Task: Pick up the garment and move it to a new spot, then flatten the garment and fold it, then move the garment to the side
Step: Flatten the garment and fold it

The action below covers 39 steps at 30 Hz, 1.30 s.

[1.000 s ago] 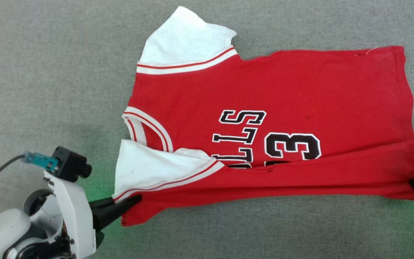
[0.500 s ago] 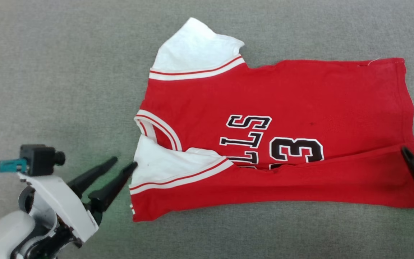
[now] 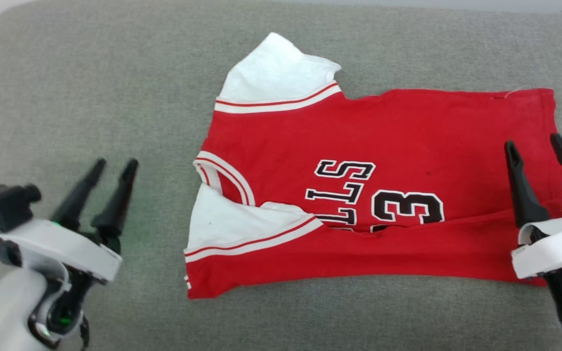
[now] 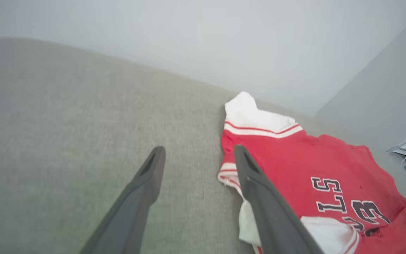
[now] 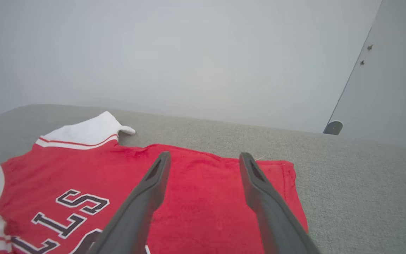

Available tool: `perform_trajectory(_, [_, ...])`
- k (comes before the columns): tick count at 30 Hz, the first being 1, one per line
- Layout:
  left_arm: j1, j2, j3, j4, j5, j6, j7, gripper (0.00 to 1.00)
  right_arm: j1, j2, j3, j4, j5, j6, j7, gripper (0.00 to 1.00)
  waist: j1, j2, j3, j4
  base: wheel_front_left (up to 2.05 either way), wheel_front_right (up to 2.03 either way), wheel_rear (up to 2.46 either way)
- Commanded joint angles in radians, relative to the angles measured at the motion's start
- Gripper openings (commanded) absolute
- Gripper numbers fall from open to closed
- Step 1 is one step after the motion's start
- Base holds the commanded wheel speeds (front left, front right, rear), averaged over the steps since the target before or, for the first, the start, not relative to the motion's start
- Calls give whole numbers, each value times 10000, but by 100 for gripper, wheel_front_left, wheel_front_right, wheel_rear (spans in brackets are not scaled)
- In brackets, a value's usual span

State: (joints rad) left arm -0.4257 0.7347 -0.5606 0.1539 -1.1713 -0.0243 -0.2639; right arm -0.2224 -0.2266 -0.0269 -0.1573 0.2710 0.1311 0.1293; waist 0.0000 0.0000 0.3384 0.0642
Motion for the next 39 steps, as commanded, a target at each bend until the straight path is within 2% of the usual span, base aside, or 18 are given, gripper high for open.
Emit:
perform_trajectory(1, [17, -107, 318, 92, 356, -138, 15, 100, -117, 229, -77, 57, -161, -8, -346, 100, 0, 0, 30, -148, 0, 0, 0])
perform_trajectory(3, [-225, -164, 778, 290, 841, -332, 14, 100, -96, 612, -150, 133, -389, -8, -888, 100, 0, 0, 52, -361, 0, 0, 0])
perform_trajectory(6, [-848, 60, 1095, 668, 1414, -576, 12, 100, 31, 1091, -79, 118, -642, -8, -1564, 100, 0, 0, 142, -840, 0, 0, 0])
perform_trajectory(12, [-2797, 648, 877, 1520, 2144, -900, 565, 100, 319, 1627, 215, -17, -829, -8, -2527, 100, 0, 0, 472, -1938, 0, 0, 0])
perform_trajectory(19, [-5271, 1005, -18, 2846, 2188, -1064, 2075, 100, 517, 1759, 824, -193, -860, -8, -3387, 100, 0, 0, 1070, -2992, 0, 0, 0])
perform_trajectory(30, [-7961, 2193, -3108, 2944, 357, -1068, 5575, 100, 499, 1767, 1745, 151, -382, -8, -3914, 100, 0, 0, 1964, -3915, 0, 0, 0])
perform_trajectory(33, [-8423, 2406, -3690, 3136, -603, -1069, 7268, 100, 400, 1767, 1867, 208, -305, -8, -3933, 100, 0, 0, 2184, -4100, 0, 0, 0])
perform_trajectory(35, [-8872, 2659, -3966, 3105, -833, -1069, 8168, 100, 340, 1768, 1956, 200, -215, -8, -3941, 100, 0, 0, 2325, -4232, 0, 0, 0])
perform_trajectory(39, [-9422, 2864, -4332, 3108, -1194, -1070, 8954, 100, 254, 1768, 2129, 83, -54, -8, -3945, 100, 0, 0, 2593, -4469, 0, 0, 0])
